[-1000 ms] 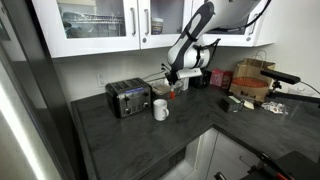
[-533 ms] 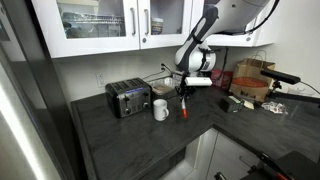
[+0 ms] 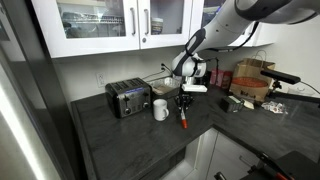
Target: Take the marker out of the mug and put it on the counter
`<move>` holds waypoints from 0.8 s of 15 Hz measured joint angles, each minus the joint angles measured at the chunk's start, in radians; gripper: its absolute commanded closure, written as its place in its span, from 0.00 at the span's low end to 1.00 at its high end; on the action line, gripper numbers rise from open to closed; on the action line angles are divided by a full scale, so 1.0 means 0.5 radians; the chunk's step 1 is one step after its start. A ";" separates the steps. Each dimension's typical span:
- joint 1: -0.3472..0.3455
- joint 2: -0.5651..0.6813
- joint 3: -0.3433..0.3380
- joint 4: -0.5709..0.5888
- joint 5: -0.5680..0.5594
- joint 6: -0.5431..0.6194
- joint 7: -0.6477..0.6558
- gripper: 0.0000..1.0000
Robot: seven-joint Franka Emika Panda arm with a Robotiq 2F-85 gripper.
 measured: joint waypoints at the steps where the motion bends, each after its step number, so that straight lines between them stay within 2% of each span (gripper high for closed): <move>1: 0.002 0.063 -0.001 0.087 -0.001 -0.055 0.002 0.94; 2: 0.004 0.122 -0.002 0.169 -0.001 -0.108 0.003 0.76; 3: 0.006 0.179 -0.003 0.245 -0.002 -0.156 0.006 0.51; 5: 0.011 0.281 -0.006 0.379 -0.003 -0.215 0.015 0.47; 9: 0.054 0.372 -0.056 0.534 -0.053 -0.205 0.021 0.17; 11: 0.087 0.352 -0.087 0.569 -0.098 -0.135 0.021 0.04; 12: 0.103 0.326 -0.099 0.572 -0.124 -0.085 0.021 0.00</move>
